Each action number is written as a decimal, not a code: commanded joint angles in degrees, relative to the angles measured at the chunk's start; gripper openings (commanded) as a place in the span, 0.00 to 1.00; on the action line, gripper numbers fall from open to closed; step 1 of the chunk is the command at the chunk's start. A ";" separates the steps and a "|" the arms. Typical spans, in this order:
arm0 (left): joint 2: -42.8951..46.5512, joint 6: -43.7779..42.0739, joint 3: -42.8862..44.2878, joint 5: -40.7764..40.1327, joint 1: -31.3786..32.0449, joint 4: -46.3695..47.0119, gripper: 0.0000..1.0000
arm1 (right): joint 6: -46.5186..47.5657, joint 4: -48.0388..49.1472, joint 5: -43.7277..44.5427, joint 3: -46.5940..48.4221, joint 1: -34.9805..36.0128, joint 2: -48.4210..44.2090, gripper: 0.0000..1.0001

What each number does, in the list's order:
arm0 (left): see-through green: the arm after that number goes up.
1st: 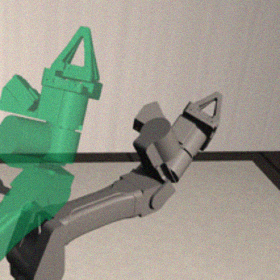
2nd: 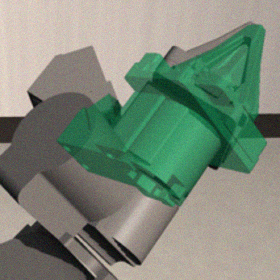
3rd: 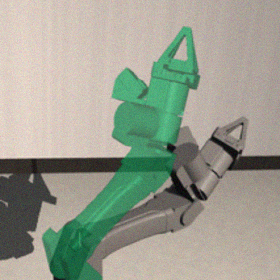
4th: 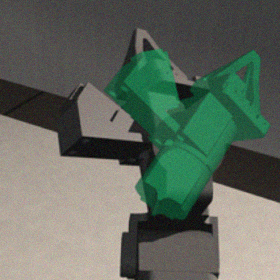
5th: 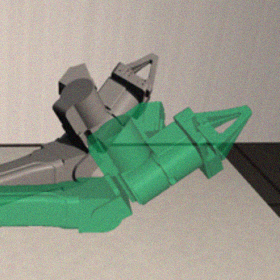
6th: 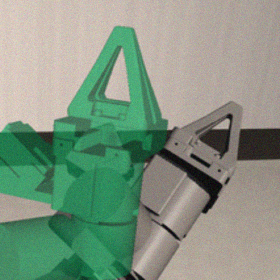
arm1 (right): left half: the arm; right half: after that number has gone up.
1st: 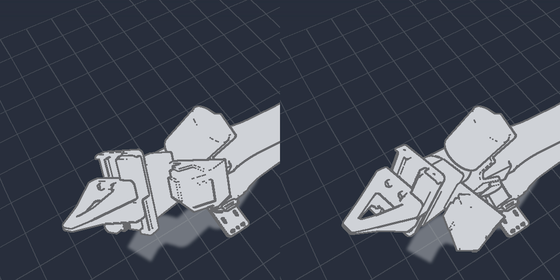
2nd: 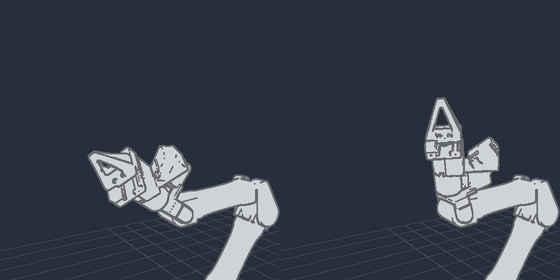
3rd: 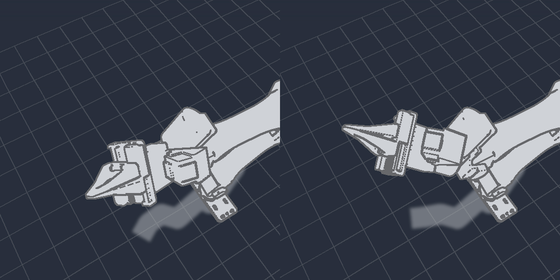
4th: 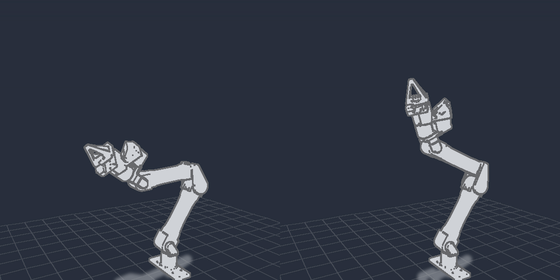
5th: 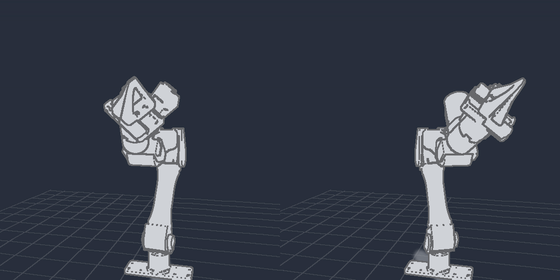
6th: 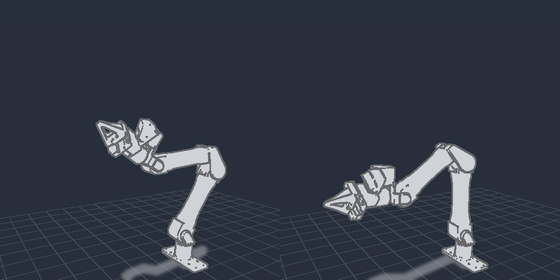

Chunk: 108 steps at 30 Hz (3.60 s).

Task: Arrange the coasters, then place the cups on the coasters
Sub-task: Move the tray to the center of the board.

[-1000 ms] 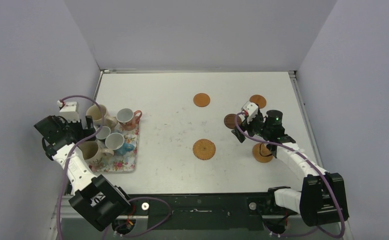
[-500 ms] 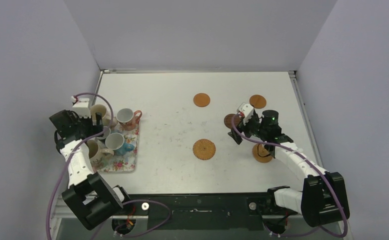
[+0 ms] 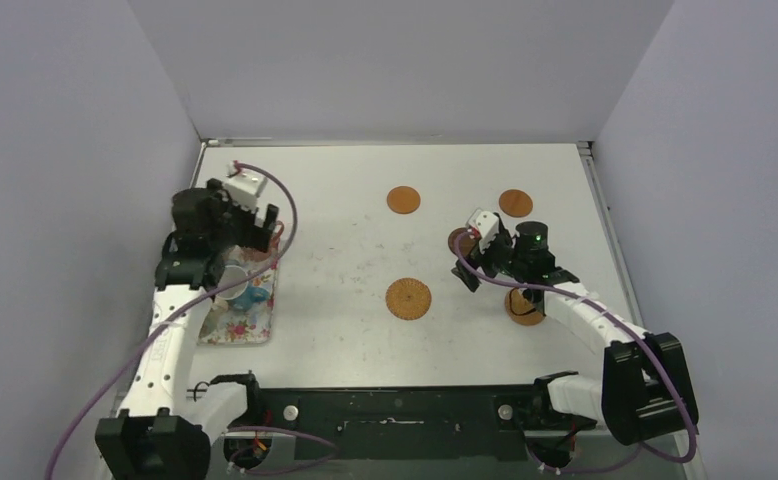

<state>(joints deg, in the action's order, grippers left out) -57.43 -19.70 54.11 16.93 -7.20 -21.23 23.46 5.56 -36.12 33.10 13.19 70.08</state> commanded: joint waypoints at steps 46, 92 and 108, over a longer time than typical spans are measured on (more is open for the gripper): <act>-34.53 19.40 -3.01 -32.58 18.54 3.19 0.42 | 5.30 4.91 1.09 -1.68 0.27 4.76 1.00; -51.67 10.62 8.46 -27.68 23.34 15.73 0.00 | 5.54 3.76 0.69 -1.37 0.39 4.49 1.00; -52.76 5.87 9.15 -33.35 27.02 18.26 0.00 | 5.41 3.75 1.00 -1.33 0.41 4.54 1.00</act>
<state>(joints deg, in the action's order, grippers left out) -108.05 -12.73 62.19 -20.43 19.77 -6.13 28.08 8.08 -33.89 31.03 13.21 75.00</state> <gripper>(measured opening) 0.059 1.000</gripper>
